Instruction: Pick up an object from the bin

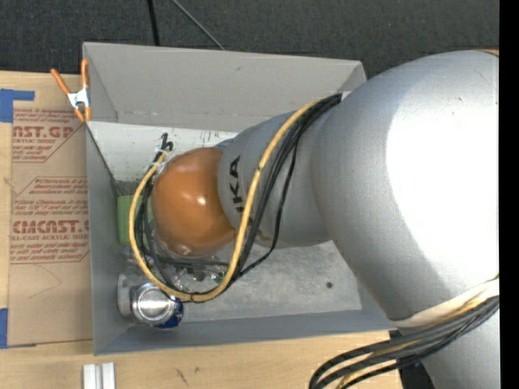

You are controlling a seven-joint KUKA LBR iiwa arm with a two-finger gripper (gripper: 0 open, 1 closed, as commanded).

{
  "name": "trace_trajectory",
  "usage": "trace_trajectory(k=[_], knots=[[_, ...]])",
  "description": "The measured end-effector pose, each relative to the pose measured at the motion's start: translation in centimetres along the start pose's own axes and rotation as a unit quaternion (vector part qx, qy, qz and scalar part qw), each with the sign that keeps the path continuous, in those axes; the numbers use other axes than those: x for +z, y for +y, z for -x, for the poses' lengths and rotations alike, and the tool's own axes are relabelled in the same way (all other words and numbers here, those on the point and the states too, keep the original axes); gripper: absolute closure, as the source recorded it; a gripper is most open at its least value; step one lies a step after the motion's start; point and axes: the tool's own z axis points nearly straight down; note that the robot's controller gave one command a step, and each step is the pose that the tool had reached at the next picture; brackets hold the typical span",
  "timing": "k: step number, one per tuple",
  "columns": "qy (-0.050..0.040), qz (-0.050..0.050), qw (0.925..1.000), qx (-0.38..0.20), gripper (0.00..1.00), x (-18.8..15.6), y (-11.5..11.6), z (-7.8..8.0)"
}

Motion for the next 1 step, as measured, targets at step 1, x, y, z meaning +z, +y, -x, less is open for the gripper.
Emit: trace_trajectory(k=[1], knots=[[-0.0086, 0.003, 1.0, -0.002, 1.0, -0.13, 0.5, 0.48]])
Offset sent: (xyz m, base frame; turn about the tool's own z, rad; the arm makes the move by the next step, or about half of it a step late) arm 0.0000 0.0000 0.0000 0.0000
